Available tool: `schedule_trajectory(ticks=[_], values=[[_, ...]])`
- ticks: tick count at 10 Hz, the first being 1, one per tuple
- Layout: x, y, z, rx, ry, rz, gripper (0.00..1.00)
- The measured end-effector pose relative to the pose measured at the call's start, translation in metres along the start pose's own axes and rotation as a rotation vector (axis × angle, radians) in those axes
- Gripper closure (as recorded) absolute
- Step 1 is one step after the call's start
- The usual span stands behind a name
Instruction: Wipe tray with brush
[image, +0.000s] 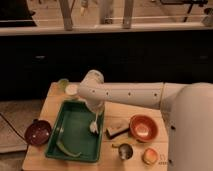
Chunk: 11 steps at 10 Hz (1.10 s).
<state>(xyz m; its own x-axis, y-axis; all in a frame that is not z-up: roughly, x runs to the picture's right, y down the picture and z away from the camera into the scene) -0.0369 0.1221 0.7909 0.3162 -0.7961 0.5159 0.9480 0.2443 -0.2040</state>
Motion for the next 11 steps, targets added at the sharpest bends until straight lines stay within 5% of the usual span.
schedule_trajectory(ticks=[4, 8, 11], values=[[0.001, -0.044, -0.014, 0.036, 0.018, -0.044, 1.00], [-0.041, -0.114, -0.019, 0.038, 0.019, -0.210, 1.00], [-0.068, -0.118, -0.013, 0.028, -0.001, -0.283, 1.00]])
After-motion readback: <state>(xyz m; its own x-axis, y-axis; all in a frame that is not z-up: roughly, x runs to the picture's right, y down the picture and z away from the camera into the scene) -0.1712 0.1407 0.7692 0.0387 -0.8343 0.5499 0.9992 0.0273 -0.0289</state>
